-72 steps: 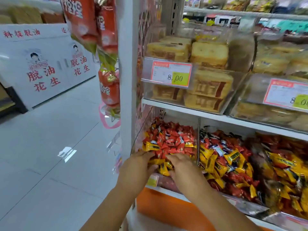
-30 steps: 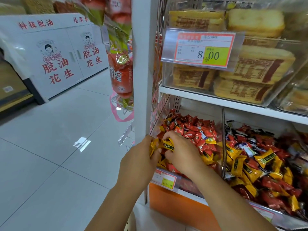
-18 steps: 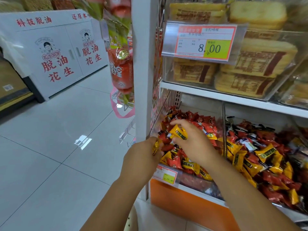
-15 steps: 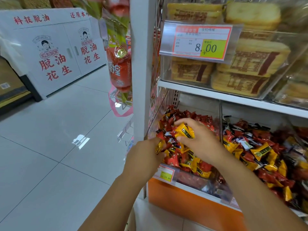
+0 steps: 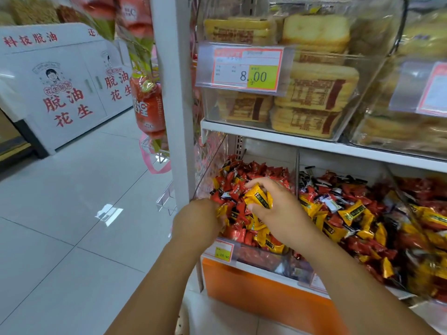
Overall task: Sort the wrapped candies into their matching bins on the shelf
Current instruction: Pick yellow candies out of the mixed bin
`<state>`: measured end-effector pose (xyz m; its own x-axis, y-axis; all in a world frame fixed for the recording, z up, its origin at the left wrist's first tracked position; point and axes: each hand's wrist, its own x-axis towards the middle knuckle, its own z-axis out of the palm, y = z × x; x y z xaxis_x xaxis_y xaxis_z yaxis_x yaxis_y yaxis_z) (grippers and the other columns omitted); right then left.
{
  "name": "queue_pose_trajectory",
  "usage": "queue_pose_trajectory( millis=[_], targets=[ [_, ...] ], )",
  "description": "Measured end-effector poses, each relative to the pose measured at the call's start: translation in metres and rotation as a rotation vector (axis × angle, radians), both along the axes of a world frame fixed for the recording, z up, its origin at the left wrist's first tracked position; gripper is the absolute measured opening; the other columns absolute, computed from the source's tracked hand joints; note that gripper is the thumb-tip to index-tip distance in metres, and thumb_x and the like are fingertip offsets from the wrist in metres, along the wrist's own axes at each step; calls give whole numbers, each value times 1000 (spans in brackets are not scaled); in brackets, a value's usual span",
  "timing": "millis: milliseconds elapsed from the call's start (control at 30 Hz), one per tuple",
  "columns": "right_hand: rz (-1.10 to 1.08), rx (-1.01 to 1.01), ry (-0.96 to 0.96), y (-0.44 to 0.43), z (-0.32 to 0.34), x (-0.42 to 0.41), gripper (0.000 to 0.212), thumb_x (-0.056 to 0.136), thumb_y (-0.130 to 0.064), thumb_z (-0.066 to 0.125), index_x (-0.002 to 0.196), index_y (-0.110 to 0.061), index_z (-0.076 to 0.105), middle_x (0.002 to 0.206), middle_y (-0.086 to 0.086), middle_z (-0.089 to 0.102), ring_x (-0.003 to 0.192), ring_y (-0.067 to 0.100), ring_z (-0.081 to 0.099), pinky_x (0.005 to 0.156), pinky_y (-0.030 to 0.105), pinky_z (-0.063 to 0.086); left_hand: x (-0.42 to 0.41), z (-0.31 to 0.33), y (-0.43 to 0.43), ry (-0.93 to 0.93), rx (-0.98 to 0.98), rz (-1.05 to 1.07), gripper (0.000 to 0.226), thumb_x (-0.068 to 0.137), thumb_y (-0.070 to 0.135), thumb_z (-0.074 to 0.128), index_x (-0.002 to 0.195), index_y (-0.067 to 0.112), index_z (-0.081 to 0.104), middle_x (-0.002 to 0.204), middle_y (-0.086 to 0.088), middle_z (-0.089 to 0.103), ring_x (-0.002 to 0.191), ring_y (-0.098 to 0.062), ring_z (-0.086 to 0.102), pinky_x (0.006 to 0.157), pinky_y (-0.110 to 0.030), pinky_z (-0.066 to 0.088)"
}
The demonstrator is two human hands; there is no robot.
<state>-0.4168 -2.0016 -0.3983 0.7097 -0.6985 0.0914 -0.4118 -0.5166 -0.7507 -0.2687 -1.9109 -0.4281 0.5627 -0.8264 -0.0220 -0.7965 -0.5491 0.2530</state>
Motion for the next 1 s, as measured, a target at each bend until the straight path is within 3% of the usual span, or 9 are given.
queue_pose_trajectory(
  millis=[67, 200, 300, 400, 533, 667, 800, 900, 1000],
  targets=[
    [-26, 53, -76, 0, 3, -2, 26, 96, -21, 56, 114, -39, 49, 124, -20, 38, 55, -8, 47, 46, 8, 33, -1, 8, 7, 38, -100, 31, 15, 94, 36, 50, 94, 25, 60, 93, -3, 66, 83, -23, 64, 70, -31, 52],
    [-112, 109, -225, 3, 7, -16, 30, 96, -26, 55, 119, -42, 46, 121, -16, 48, 52, -6, 37, 52, 10, 30, -8, 32, 17, 114, -424, 70, 9, 95, 36, 50, 99, 37, 58, 72, 9, 62, 69, -19, 64, 64, -31, 50],
    [-191, 153, -310, 8, 11, -38, 35, 96, -29, 55, 124, -47, 43, 122, -26, 41, 75, -13, 48, 64, 10, 36, -38, 49, 11, 268, -602, 27, 7, 94, 33, 54, 90, 39, 57, 62, 9, 61, 54, -8, 59, 57, -30, 49],
    [-250, 141, -329, 10, 15, -74, 48, 95, -31, 55, 133, -51, 35, 128, -34, 29, 112, -16, 28, 85, 9, 30, -87, 57, -7, 404, -643, -72, 8, 94, 31, 54, 90, 37, 56, 58, 3, 60, 49, -2, 60, 47, -16, 40],
    [-425, 53, -347, -5, 24, -153, 45, 96, -31, 55, 132, -46, 34, 114, -42, 29, 91, -31, 37, 78, 6, 37, -164, 68, -48, 526, -602, -232, 6, 96, 32, 50, 95, 35, 56, 52, 1, 64, 41, -3, 57, 41, -15, 41],
    [-662, -60, -303, -38, 21, -234, 42, 96, -28, 56, 132, -42, 41, 128, -22, 40, 106, 0, 45, 89, 27, 39, -243, 74, -106, 569, -573, -381, 11, 96, 30, 52, 89, 30, 60, 52, 0, 64, 40, -5, 58, 51, -22, 49],
    [-826, -151, -247, -85, 6, -285, 38, 95, -27, 56, 132, -22, 49, 131, 0, 46, 126, 18, 40, 99, 30, 36, -300, 69, -170, 347, -447, -435, 37, 96, 35, 51, 77, 7, 65, 76, -15, 70, 76, -27, 67, 74, -36, 49],
    [-854, -163, -151, -119, -3, -304, 21, 94, -33, 56, 101, -14, 52, 113, 12, 48, 107, 26, 43, 86, 33, 35, -320, 66, -203, 273, -242, -446, 46, 96, 42, 48, 112, 1, 64, 114, -20, 65, 110, -31, 58, 87, -31, 42],
    [-828, -120, -43, -134, -8, -318, 33, 99, -35, 43, 111, -8, 57, 122, 14, 50, 121, 32, 39, 101, 44, 34, -320, 65, -215, 231, -88, -489, 61, 92, 53, 50, 133, 7, 49, 130, -17, 56, 119, -31, 52, 90, -29, 41]
  ],
)
